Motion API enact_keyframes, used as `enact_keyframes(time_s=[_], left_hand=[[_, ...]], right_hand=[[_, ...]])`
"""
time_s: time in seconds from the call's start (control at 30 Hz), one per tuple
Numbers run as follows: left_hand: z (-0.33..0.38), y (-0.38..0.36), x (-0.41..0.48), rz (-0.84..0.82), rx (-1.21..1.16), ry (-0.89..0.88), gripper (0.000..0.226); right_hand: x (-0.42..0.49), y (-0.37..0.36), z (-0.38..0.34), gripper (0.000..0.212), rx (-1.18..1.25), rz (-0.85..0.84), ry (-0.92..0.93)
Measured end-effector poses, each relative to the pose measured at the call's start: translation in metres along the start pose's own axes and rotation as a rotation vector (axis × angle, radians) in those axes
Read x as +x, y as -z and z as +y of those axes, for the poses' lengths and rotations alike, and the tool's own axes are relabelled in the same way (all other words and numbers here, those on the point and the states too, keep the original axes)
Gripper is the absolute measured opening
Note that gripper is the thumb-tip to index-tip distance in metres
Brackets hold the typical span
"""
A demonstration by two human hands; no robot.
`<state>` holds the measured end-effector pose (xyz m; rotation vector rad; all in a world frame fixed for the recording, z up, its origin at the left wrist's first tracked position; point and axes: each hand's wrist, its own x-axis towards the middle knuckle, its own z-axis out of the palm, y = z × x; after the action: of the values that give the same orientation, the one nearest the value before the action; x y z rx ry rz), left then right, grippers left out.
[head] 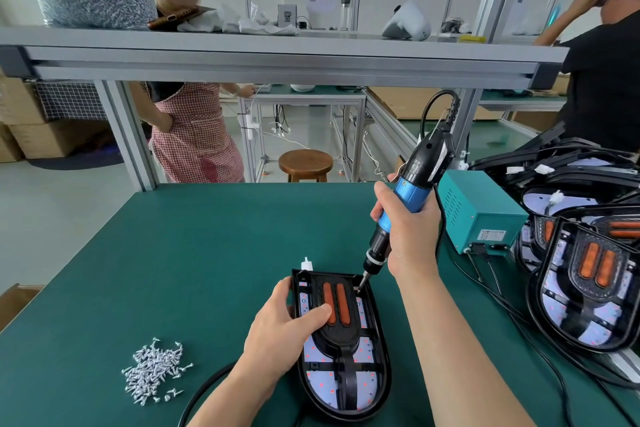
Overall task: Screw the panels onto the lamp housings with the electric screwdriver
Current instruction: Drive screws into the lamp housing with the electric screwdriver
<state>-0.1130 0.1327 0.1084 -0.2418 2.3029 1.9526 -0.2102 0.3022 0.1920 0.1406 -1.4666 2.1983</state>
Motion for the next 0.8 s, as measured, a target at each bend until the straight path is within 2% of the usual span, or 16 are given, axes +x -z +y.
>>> enact_keyframes(time_s=[0.27,0.53,0.8], left_hand=[[-0.0024,-0.0003,0.0018,-0.001,-0.009,-0.002,0.052],[-0.0029,0.0002,0.0027,-0.021,-0.022,-0.011,0.049],[-0.0028,0.0019,0.0041,-0.037,-0.065,-0.003,0.042]], right_hand=[[0.0021,-0.0037,0.0009,0.019,-0.037,0.021,-0.006],[0.008,-0.007,0.0069,0.016,-0.059,0.005,-0.035],[0.0076,-0.0062,0.0086,0.017,-0.045,-0.155,-0.049]])
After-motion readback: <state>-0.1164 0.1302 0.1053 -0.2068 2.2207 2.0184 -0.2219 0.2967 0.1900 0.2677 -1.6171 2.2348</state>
